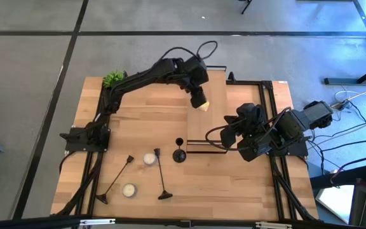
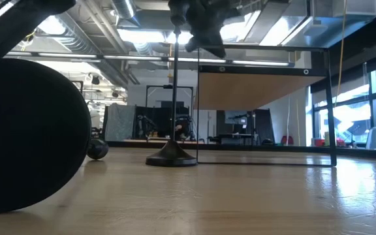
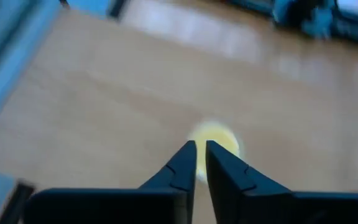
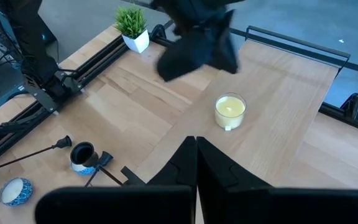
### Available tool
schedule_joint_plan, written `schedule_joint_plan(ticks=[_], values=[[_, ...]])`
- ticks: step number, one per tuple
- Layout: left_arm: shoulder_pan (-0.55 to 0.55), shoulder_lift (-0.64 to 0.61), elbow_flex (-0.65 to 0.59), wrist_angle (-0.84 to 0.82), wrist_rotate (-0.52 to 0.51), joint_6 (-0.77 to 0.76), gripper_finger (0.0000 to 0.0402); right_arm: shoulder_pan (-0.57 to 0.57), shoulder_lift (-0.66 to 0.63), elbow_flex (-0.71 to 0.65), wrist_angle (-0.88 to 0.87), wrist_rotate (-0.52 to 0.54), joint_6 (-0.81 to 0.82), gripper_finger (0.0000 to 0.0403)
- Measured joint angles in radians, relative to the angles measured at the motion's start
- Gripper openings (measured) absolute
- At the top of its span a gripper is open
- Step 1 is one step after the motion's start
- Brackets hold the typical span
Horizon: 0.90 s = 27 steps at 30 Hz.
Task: Pick & Place candle stick holders
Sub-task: Put the yellow candle jar at the center of the shelf
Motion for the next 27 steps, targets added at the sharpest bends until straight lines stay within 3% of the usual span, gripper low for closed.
schedule_joint_plan(ticks=[5,12,17,27], values=[[-0.024,-0.001,-0.021,-0.2,-0.006,0.125,0.0002,0.0,0.0,0.0,-0.003,-0.009,0.0,0.0],[-0.047,0.0,-0.108,-0.138,0.066,0.221,0.0001,0.003,0.0,0.0,-0.003,-0.035,-0.007,0.0],[-0.044,0.003,-0.123,-0.091,0.016,0.246,0.0001,0.016,0.0,0.0,-0.003,-0.042,-0.007,0.0],[-0.01,0.038,-0.122,-0.05,0.02,0.253,0.0001,0.023,0.0,0.0,-0.003,-0.036,-0.031,0.0]])
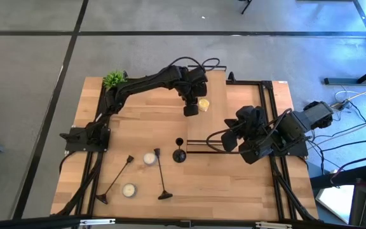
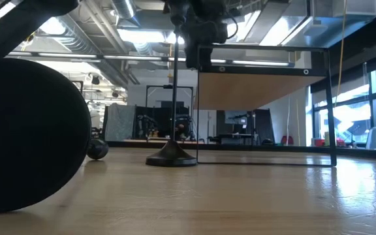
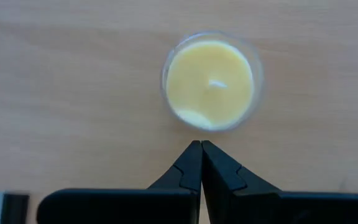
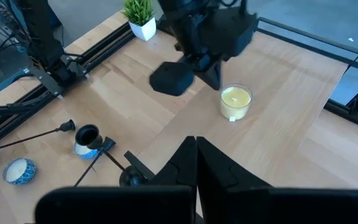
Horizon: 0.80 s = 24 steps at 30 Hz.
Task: Pick & Place candle stick holders
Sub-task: Put the yellow candle jar at the center of the shelf, then put the top blue jar candle in the top left corner of the shelf
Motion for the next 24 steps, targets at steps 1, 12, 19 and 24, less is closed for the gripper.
schedule_joint_plan(ticks=[1,12,19,24], values=[[0.001,0.003,-0.001,0.0,0.009,-0.002,0.0001,0.0,0.0,0.0,0.0,0.0,-0.002,0.0],[-0.002,0.022,-0.001,0.045,0.057,-0.013,0.0001,0.0,0.0,0.0,0.0,0.01,-0.013,0.0],[-0.01,0.033,-0.001,0.082,0.056,-0.014,0.0001,0.0,0.0,0.0,0.0,0.01,-0.013,0.0],[-0.009,0.032,-0.001,0.089,0.049,-0.014,0.0001,0.0,0.0,0.0,0.0,0.01,-0.013,0.0]])
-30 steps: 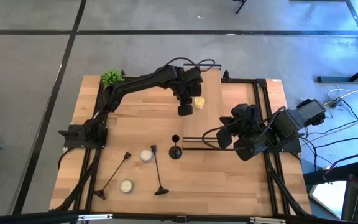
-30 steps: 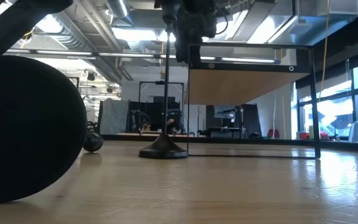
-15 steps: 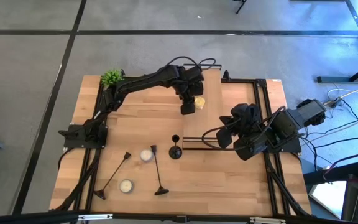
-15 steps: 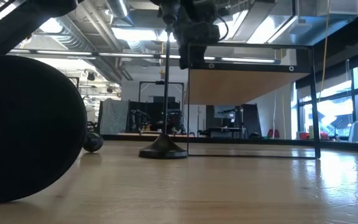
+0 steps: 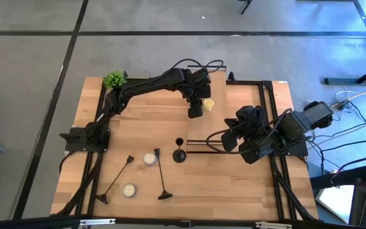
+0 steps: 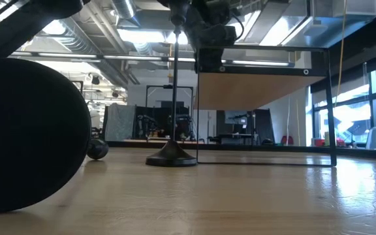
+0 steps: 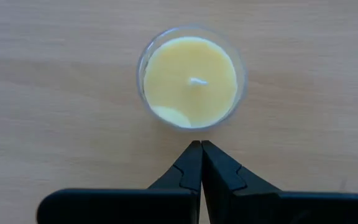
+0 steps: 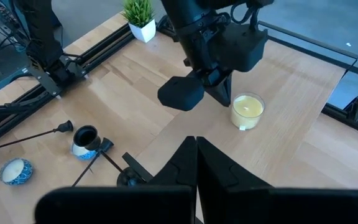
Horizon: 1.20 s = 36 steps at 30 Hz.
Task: Pick & Place candle stick holders
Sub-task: Put the top blue jar candle in the top left corner of the shelf
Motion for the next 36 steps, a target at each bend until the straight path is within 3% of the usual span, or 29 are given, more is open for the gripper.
schedule_joint_plan(ticks=[9,17,27,32,36], values=[[0.014,-0.03,0.056,-0.211,-0.021,-0.029,0.0001,-0.002,0.0,0.0,0.0,0.008,0.0,0.0],[0.007,-0.16,0.096,-0.31,-0.022,-0.148,0.0001,-0.004,-0.002,0.0,0.007,0.008,-0.041,0.0],[-0.016,-0.295,0.097,-0.424,-0.08,-0.31,0.0001,-0.028,-0.003,0.0,0.194,-0.168,-0.442,0.0],[-0.081,-0.318,0.097,-0.482,-0.163,-0.446,0.0001,-0.036,-0.015,0.0,0.261,-0.22,-0.615,0.0],[-0.164,-0.348,0.097,-0.48,-0.201,-0.606,0.0001,-0.03,-0.05,0.0,0.28,-0.222,-0.665,0.0]])
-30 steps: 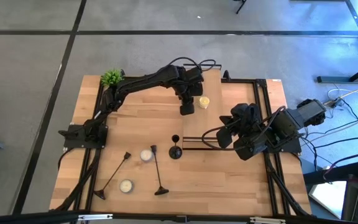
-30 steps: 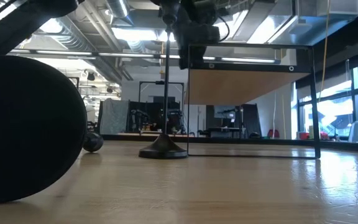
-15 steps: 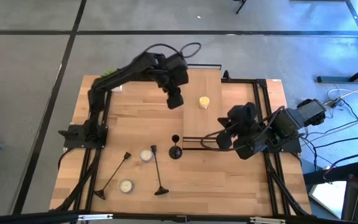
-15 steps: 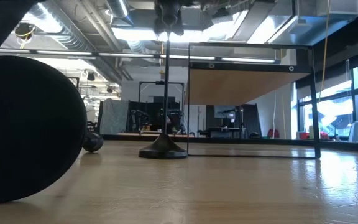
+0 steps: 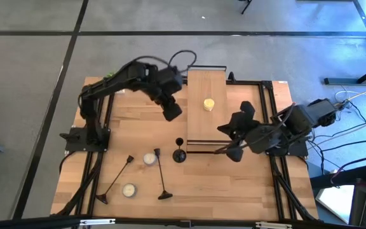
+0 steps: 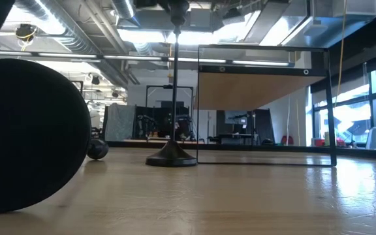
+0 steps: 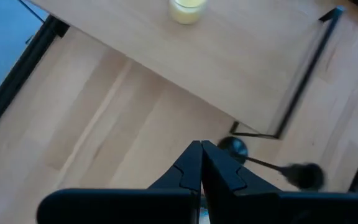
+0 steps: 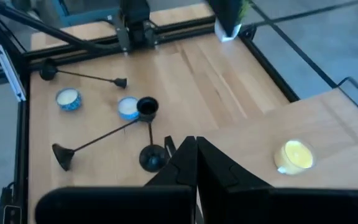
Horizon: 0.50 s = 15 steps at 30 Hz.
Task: Pick & Place candle stick holders
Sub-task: Put the top blue jar candle in the top left corner of the shelf
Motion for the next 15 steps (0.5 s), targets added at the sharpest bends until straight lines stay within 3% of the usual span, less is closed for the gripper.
schedule_joint_plan(ticks=[6,15], values=[[-0.139,0.0,-0.001,0.0,-0.115,-0.168,0.0001,0.043,-0.042,0.0,0.003,0.085,-0.023,0.0],[-0.328,0.002,-0.066,0.0,-0.144,-0.395,0.0001,0.048,-0.066,0.0,0.001,0.107,-0.049,0.0]])
